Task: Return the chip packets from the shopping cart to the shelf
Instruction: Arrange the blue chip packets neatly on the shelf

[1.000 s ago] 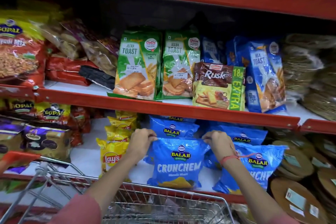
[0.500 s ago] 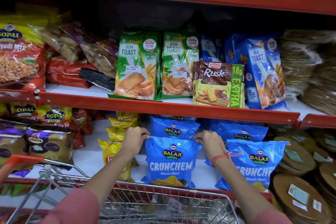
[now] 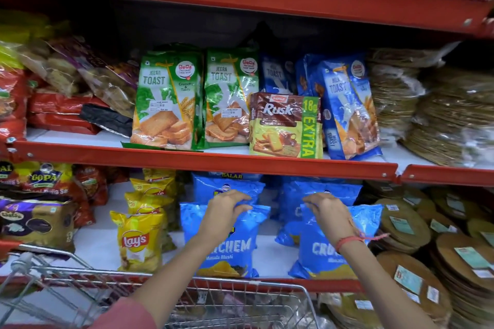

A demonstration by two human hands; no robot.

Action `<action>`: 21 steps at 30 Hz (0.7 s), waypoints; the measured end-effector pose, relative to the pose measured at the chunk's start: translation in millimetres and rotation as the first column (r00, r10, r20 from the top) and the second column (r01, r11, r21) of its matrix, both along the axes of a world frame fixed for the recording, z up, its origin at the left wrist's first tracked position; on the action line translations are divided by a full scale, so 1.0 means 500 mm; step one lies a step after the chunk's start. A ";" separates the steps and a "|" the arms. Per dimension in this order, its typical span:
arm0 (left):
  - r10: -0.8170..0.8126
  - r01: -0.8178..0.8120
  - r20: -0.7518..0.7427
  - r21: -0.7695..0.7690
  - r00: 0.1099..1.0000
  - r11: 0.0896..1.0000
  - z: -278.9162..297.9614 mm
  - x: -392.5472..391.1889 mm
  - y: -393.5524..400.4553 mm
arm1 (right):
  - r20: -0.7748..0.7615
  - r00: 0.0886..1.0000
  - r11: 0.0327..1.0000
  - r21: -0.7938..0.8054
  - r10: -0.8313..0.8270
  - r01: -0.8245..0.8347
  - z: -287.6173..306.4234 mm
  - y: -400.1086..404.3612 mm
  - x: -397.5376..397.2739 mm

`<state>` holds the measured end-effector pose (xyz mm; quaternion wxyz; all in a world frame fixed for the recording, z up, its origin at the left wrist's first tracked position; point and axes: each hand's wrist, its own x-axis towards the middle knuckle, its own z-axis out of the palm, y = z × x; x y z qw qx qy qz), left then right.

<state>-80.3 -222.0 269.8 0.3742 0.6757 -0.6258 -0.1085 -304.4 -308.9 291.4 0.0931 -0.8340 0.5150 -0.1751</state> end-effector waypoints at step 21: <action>0.024 -0.040 0.063 0.257 0.998 0.966 -0.037 -0.257 -0.195 | -0.114 0.970 0.974 0.041 -0.216 0.222 -0.062 -0.160 -0.291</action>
